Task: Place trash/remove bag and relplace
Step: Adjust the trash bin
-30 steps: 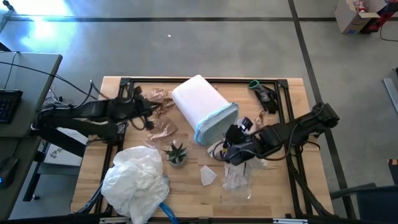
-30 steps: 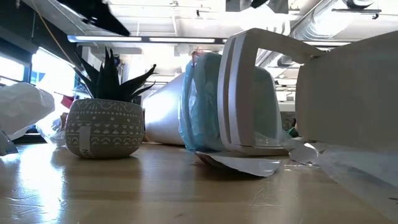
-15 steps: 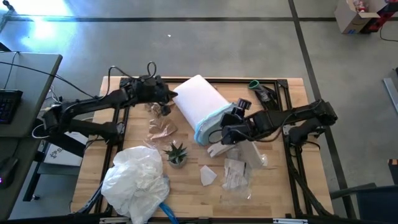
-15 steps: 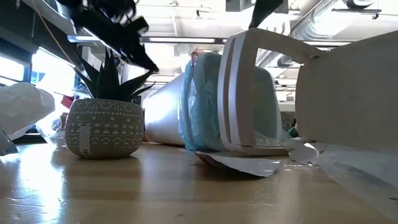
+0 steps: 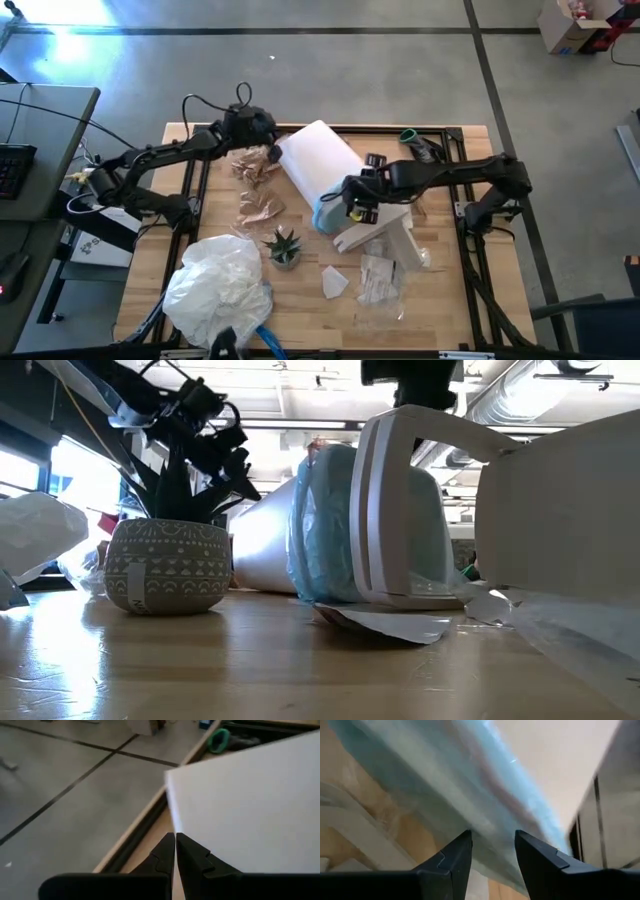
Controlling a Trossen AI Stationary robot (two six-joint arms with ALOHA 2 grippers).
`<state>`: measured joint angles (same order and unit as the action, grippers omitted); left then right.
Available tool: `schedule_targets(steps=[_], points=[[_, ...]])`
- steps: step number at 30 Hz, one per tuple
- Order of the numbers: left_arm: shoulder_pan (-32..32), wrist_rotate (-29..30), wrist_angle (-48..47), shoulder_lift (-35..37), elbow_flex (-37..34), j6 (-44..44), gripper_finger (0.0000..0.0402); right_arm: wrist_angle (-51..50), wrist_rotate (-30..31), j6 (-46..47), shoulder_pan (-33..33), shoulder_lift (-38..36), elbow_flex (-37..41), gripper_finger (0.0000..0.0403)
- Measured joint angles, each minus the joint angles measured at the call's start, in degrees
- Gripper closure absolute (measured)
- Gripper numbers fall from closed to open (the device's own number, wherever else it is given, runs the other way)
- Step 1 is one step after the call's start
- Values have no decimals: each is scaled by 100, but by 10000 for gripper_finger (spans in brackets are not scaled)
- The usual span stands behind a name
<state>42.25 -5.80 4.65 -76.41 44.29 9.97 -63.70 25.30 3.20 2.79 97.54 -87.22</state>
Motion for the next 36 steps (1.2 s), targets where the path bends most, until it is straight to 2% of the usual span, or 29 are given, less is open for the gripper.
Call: schedule_targets(steps=[3,7,13,19,29,36], points=[[365,-505,160,-218,9,-267,401,159,353,-66,-18,43,200,265],[770,-1263,282,-736,11,-787,401,498,459,-57,-18,32,299,265],[917,-2034,566,-1444,11,-1142,401,811,571,-304,-52,35,287,265],[838,-2179,757,-1744,11,-1131,401,935,839,-447,-136,39,294,282],[825,-2180,796,-1736,11,-1122,401,1213,1119,-881,-100,44,273,377],[805,-2356,782,-1736,11,-1297,401,742,1058,-883,-38,61,-497,385]])
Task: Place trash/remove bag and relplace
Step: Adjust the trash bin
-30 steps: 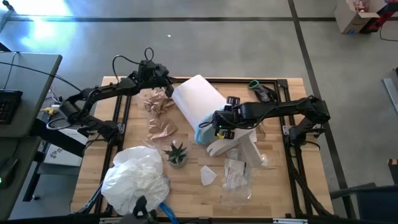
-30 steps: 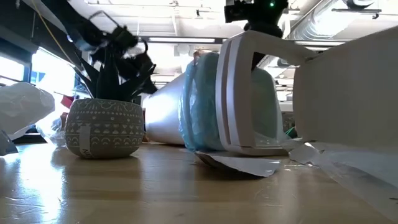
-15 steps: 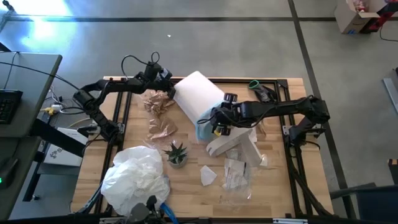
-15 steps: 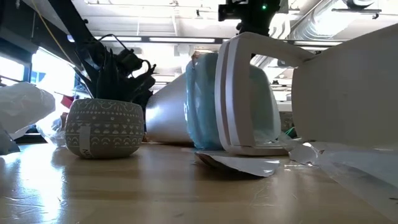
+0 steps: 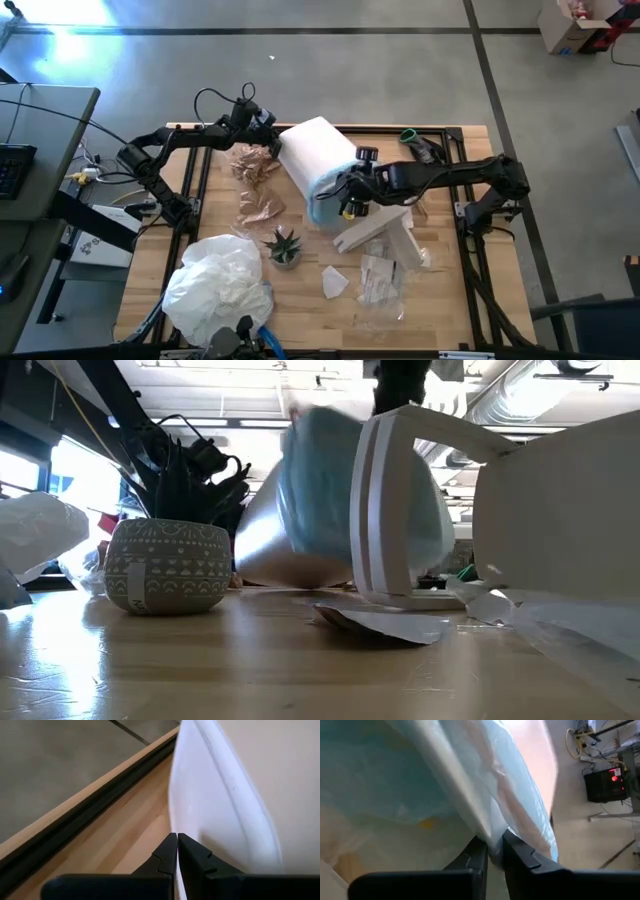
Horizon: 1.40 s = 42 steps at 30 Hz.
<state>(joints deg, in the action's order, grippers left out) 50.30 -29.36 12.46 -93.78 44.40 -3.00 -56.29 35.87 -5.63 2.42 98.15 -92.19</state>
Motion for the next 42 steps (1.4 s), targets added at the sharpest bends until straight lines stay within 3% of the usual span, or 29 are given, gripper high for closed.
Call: schedule_targets(steps=[9,17,22,31,37,42], points=[[-43,-349,21,4,0,-85,401,-519,-524,-38,-253,-7,-1421,398],[-219,-550,84,45,-2,-77,401,-768,-2417,208,-1048,11,-2247,400],[-360,-509,119,210,-2,26,401,-996,-3071,453,-1531,72,-2235,399],[-371,-401,158,463,-2,26,401,-988,-3688,476,-1910,492,-2232,397],[-365,-398,95,498,-2,26,401,-942,-3634,450,-2009,606,-2231,390],[-364,-389,72,501,-2,59,401,-1085,-3444,463,-2006,614,-2387,356]])
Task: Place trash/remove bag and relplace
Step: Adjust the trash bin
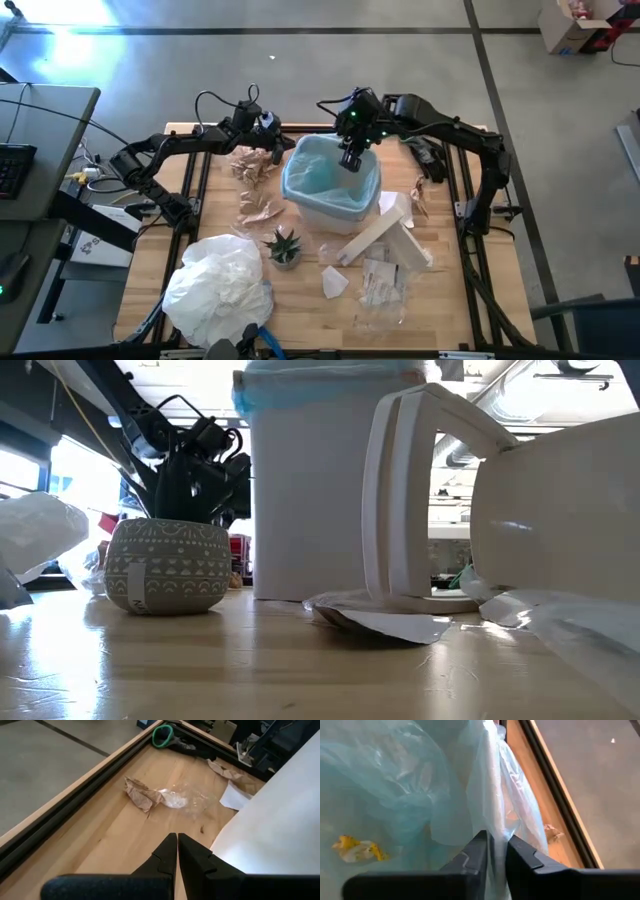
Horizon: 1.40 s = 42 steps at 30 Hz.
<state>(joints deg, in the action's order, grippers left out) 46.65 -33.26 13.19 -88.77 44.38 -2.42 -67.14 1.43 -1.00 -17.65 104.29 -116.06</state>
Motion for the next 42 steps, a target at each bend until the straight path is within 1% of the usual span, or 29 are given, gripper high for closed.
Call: schedule_targets(steps=[7,10,16,20,23,25,27,30,33,36,39,42], points=[[4,7,-6,-1,0,-35,401,-84,21,97,2,-2,-437,295],[4,-46,-24,-1,0,-52,401,-255,213,104,64,-2,-694,276],[15,-53,-226,74,-2,-6,401,-930,566,205,416,-6,-1427,265],[31,-24,-437,379,-4,61,401,-1535,420,536,813,-12,-1894,265],[31,23,-858,741,-4,173,401,-1823,266,854,1261,-151,-1782,265],[25,182,-1241,1045,-4,282,401,-2104,301,1114,1573,-221,-1690,265],[-2,329,-1691,1371,-4,386,401,-2332,567,1387,1888,-238,-1655,265],[-104,405,-2154,1837,-4,407,401,-2282,812,1623,2313,-251,-1655,265],[-341,402,-2172,2183,-4,295,401,-2276,1184,1875,2602,-274,-1627,265],[-638,400,-1868,2373,-9,94,401,-2283,1357,2167,2721,-306,-1439,265],[-920,408,-1583,2399,-9,-84,401,-2282,1512,2520,2849,-340,-1070,265],[-1147,530,-1401,2353,-9,-144,401,-2290,1508,2875,2966,-431,-593,265]])
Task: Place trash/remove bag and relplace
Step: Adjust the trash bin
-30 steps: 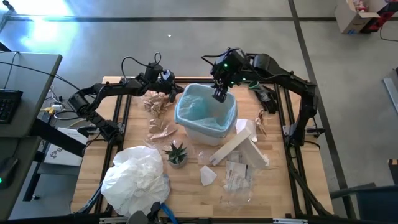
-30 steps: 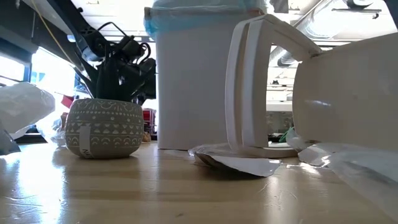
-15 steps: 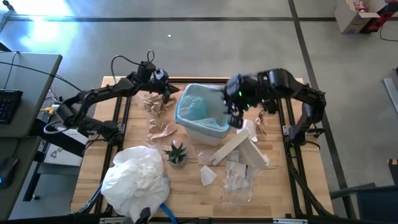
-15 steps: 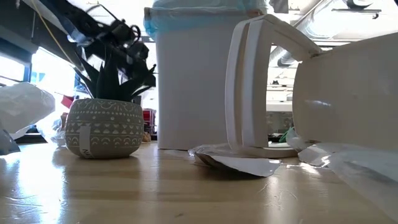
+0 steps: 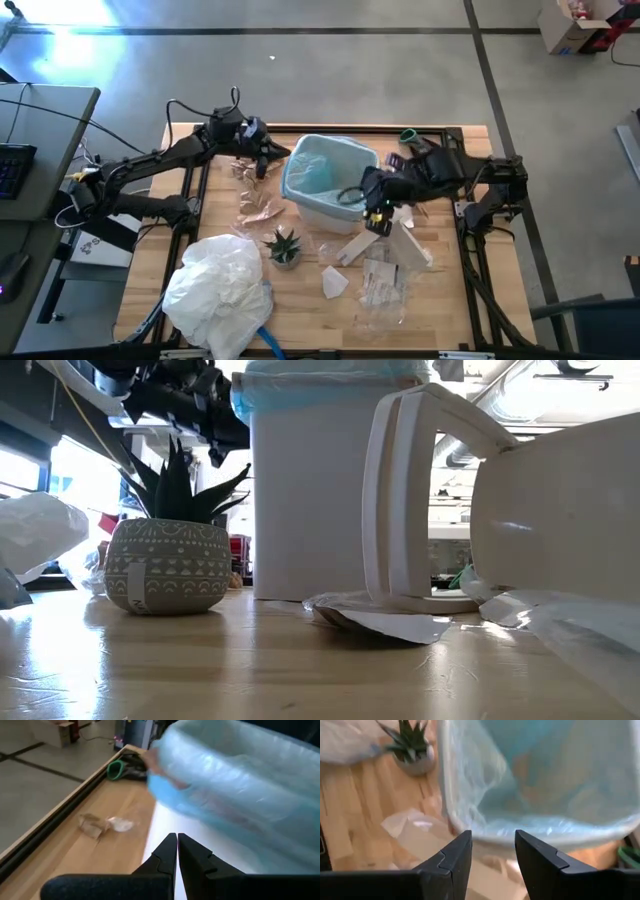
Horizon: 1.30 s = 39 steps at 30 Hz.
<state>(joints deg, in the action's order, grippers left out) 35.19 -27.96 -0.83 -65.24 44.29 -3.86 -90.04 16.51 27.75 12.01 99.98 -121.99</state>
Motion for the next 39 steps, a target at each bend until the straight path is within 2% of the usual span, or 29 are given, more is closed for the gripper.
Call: schedule_targets(steps=[9,17,24,31,39], points=[[-203,71,625,-418,0,-113,401,87,227,500,149,-22,1169,265],[-192,154,1303,-949,2,-205,401,1596,131,15,134,-22,1731,265],[-33,187,1792,-1136,2,-210,401,2328,-56,-332,127,-24,1964,266],[295,1051,1881,-1086,2,-144,401,2882,21,-663,102,-17,1980,266],[617,1454,1379,-650,4,-3,401,3253,8,-1032,-75,-15,1980,266]])
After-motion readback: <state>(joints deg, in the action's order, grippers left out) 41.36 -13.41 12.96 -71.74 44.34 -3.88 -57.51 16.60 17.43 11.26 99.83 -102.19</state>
